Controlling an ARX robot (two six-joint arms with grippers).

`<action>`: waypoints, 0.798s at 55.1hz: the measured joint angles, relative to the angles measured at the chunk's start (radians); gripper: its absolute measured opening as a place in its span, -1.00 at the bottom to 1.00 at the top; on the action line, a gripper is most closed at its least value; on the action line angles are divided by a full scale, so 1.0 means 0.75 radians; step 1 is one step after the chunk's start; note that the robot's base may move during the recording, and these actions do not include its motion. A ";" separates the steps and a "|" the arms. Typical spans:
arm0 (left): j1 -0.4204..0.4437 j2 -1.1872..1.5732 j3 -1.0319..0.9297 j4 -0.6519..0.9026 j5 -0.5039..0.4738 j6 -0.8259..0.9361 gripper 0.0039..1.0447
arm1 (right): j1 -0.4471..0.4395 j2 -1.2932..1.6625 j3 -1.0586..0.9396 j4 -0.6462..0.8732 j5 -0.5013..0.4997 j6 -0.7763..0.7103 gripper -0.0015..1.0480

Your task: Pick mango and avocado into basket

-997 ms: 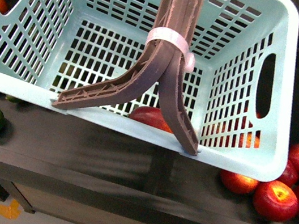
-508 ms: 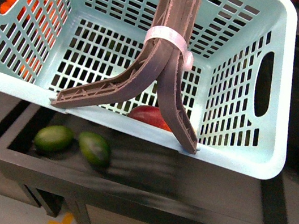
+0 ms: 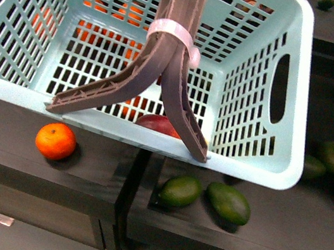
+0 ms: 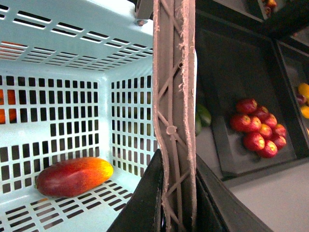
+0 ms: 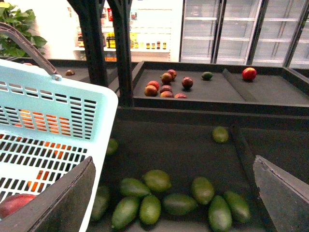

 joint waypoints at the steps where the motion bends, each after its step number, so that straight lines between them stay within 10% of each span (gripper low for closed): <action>1: 0.005 0.000 0.000 0.000 -0.002 -0.003 -0.78 | 0.000 0.000 0.000 0.000 -0.001 0.000 0.85; 44: -0.018 0.000 0.000 0.000 0.006 0.002 -0.78 | 0.000 0.001 0.001 -0.002 0.007 0.000 0.85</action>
